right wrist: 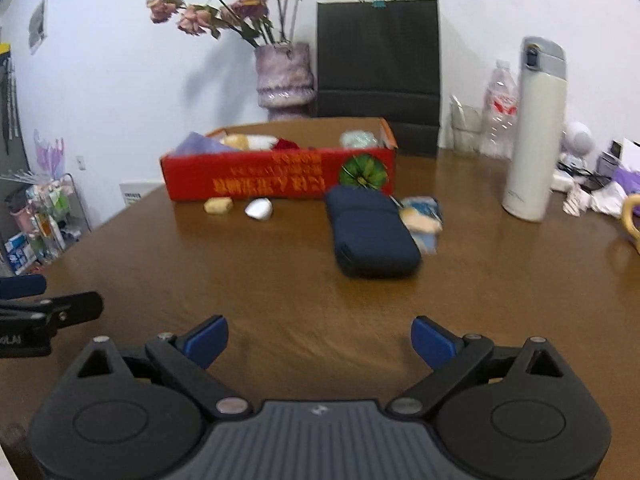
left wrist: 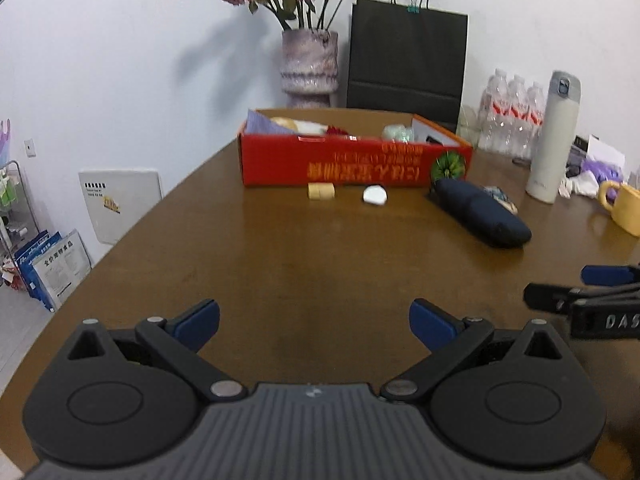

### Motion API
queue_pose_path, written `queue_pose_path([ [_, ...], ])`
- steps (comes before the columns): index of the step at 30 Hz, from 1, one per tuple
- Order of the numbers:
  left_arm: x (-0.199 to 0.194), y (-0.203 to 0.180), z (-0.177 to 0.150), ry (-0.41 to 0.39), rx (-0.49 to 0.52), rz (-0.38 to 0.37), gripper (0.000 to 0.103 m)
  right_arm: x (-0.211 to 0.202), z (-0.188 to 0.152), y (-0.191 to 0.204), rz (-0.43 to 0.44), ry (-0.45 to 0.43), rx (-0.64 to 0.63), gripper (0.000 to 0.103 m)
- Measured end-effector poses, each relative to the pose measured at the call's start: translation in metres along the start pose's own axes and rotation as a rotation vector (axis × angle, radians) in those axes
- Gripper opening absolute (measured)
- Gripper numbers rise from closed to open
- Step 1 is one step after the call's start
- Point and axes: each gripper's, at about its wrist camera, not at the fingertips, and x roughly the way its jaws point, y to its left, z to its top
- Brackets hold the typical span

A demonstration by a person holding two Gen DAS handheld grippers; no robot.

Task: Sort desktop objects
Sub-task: 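Withdraw both tools back over the table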

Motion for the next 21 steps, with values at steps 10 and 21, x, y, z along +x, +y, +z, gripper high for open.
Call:
queue_pose_path([
  [10, 0.007, -0.009, 0.009, -0.004, 0.030, -0.052, 0.103, -0.009, 0.001, -0.012, 0.004, -0.040, 0.043, 0.097],
  [21, 0.089, 0.013, 0.085, -0.020, -0.033, 0.013, 0.080, 0.031, 0.056, -0.061, -0.134, -0.093, 0.061, 0.077],
])
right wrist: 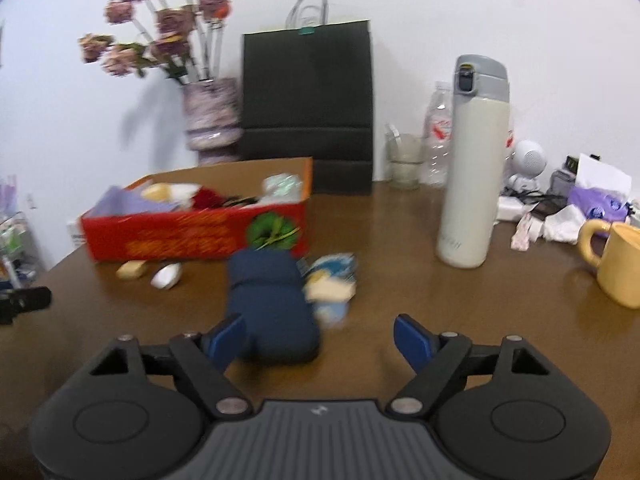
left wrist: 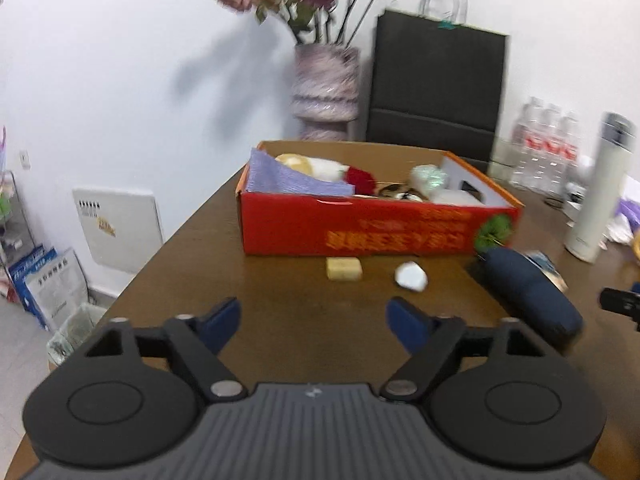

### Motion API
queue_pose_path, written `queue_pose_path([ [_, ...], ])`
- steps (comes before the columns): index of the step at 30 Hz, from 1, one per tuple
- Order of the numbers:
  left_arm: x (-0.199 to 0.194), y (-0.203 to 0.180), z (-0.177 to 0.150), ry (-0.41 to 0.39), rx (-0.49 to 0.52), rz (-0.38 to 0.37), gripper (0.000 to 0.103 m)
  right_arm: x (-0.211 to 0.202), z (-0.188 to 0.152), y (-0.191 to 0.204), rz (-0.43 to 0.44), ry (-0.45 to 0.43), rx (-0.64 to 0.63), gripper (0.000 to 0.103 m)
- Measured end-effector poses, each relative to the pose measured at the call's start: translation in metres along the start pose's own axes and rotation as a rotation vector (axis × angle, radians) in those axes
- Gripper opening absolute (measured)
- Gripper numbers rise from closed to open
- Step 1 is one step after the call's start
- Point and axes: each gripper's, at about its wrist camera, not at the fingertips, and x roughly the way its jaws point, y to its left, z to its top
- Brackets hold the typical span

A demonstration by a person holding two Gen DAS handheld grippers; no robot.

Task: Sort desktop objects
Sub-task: 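Grasp the small yellow block with the left tool while the right tool grasps the blue packet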

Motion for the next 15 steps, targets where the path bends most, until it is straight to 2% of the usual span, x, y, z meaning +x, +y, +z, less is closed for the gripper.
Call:
queue_pose_path([
  [3, 0.034, -0.003, 0.021, 0.005, 0.027, -0.021, 0.076, 0.028, 0.019, -0.013, -0.020, 0.014, 0.019, 0.063],
  [5, 0.056, -0.006, 0.031, 0.021, 0.038, -0.024, 0.071, 0.051, 0.030, -0.019, -0.023, 0.032, 0.028, 0.061],
  [9, 0.094, -0.011, 0.041, 0.067, 0.028, -0.059, 0.070, 0.096, 0.043, -0.024, 0.007, 0.094, 0.042, 0.057],
  [10, 0.102, -0.012, 0.039, 0.088, 0.021, -0.049, 0.068, 0.104, 0.044, -0.026, 0.017, 0.108, 0.045, 0.056],
  [11, 0.107, -0.012, 0.037, 0.105, 0.015, -0.040, 0.061, 0.112, 0.045, -0.027, 0.023, 0.121, 0.043, 0.056],
  [14, 0.116, -0.009, 0.034, 0.120, -0.015, -0.051, 0.051, 0.131, 0.045, -0.024, 0.025, 0.163, 0.015, 0.048],
  [15, 0.119, -0.008, 0.033, 0.125, -0.022, -0.056, 0.048, 0.135, 0.045, -0.024, 0.041, 0.176, 0.012, 0.041],
])
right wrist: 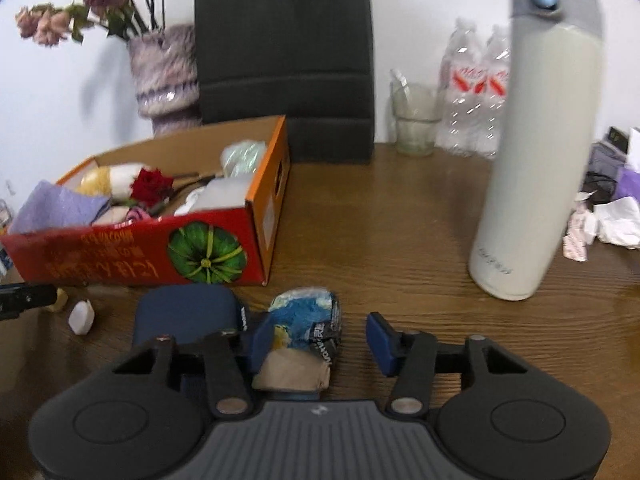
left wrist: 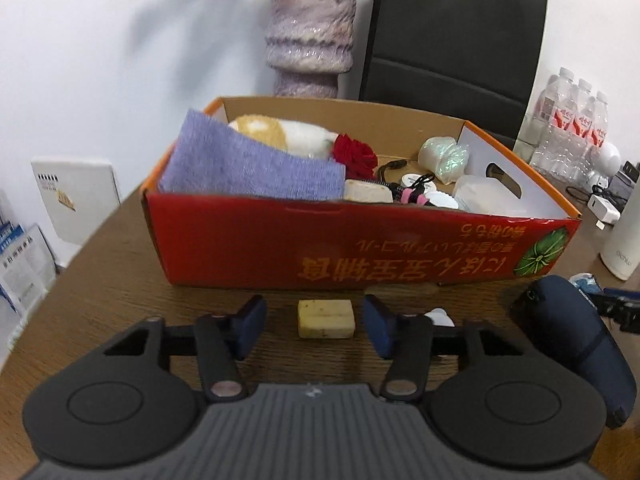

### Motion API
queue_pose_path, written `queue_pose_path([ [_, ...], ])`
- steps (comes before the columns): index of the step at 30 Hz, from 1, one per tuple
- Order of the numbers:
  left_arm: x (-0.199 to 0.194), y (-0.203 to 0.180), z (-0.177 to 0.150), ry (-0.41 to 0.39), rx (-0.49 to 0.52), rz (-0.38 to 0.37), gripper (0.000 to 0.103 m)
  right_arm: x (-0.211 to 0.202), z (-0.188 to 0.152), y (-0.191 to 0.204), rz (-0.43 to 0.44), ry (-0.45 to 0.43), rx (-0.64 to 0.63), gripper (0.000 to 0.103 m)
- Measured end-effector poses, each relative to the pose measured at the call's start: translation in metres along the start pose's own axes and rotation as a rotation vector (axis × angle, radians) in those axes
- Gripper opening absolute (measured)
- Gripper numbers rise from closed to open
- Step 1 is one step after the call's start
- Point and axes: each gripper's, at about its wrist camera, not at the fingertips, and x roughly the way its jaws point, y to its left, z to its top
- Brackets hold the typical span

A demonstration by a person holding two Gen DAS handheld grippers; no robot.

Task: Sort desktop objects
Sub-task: 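Grasp the small yellow block with the left tool while the right tool grasps the blue packet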

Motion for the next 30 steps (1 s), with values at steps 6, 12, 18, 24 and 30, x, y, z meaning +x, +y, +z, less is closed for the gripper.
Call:
queue_pose_path([
  [6, 0.003, -0.003, -0.003, -0.001, 0.014, -0.005, 0.031, 0.002, -0.003, 0.011, 0.017, -0.028, -0.050, 0.015],
  [12, -0.030, -0.011, -0.009, -0.031, 0.008, -0.011, 0.031, -0.025, 0.001, 0.004, -0.112, -0.168, -0.022, 0.004],
  [18, -0.089, -0.015, -0.028, -0.067, -0.016, -0.047, 0.031, -0.078, -0.002, 0.004, -0.065, -0.262, 0.052, 0.004],
  [24, -0.134, -0.020, -0.056, -0.059, -0.017, -0.069, 0.031, -0.120, -0.027, 0.043, 0.128, -0.258, 0.052, 0.004],
  [30, -0.169, -0.023, -0.084, -0.063, 0.001, -0.062, 0.031, -0.139, -0.063, 0.080, 0.195, -0.193, 0.001, 0.004],
])
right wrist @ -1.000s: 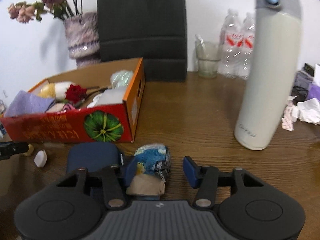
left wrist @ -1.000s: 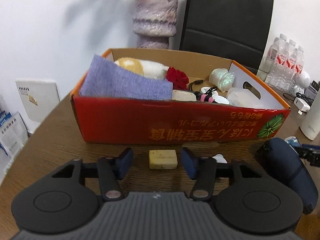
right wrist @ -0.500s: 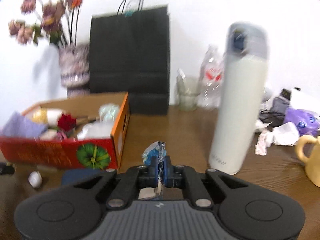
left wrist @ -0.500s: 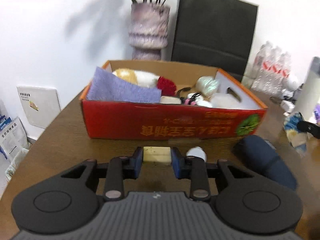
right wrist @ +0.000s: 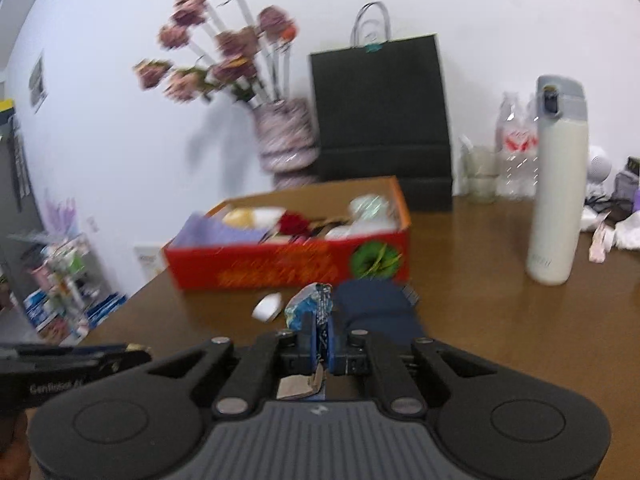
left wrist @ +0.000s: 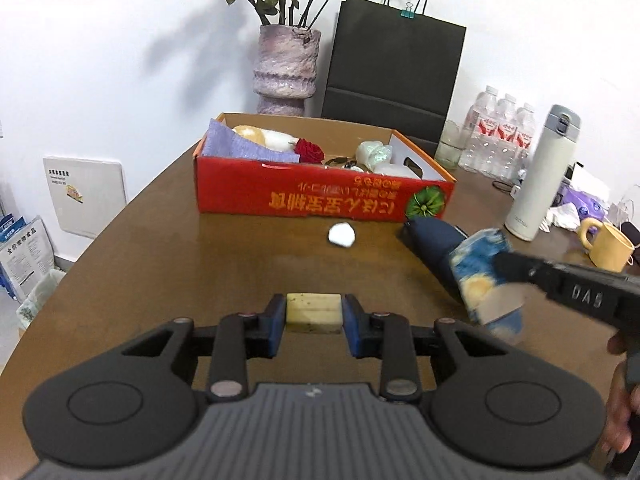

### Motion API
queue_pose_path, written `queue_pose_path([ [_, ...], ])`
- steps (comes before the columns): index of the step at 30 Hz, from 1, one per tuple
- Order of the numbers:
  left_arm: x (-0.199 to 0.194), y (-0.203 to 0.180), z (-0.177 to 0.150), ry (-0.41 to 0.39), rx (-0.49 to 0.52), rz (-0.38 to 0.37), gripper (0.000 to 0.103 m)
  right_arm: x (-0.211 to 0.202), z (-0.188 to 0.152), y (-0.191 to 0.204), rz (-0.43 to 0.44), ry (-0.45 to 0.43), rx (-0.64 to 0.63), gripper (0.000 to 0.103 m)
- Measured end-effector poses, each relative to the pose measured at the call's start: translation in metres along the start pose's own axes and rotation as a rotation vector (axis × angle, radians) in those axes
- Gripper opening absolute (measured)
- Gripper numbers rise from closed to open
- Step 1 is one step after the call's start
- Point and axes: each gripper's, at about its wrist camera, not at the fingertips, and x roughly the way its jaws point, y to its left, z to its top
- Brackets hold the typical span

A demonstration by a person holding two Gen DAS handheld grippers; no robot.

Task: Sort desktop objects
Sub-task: 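Grasp the small yellow block with the left tool while the right tool grasps the blue packet, then carry the block and packet into the cardboard box and release both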

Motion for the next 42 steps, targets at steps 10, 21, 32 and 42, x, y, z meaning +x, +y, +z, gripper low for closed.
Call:
queue_pose_path([
  [10, -0.032, -0.006, -0.019, -0.008, 0.011, -0.019, 0.031, -0.044, -0.024, 0.021, 0.025, 0.012, -0.019, 0.005],
  [21, -0.025, 0.002, -0.018, -0.012, -0.003, -0.026, 0.031, -0.051, -0.019, 0.018, 0.002, -0.018, -0.015, 0.005],
  [32, 0.027, 0.026, 0.070, -0.152, 0.018, 0.022, 0.031, 0.004, 0.045, 0.004, 0.017, -0.086, -0.003, 0.005],
  [42, 0.146, 0.040, 0.144, -0.082, 0.089, 0.068, 0.031, 0.140, 0.139, -0.040, 0.069, 0.031, 0.170, 0.005],
])
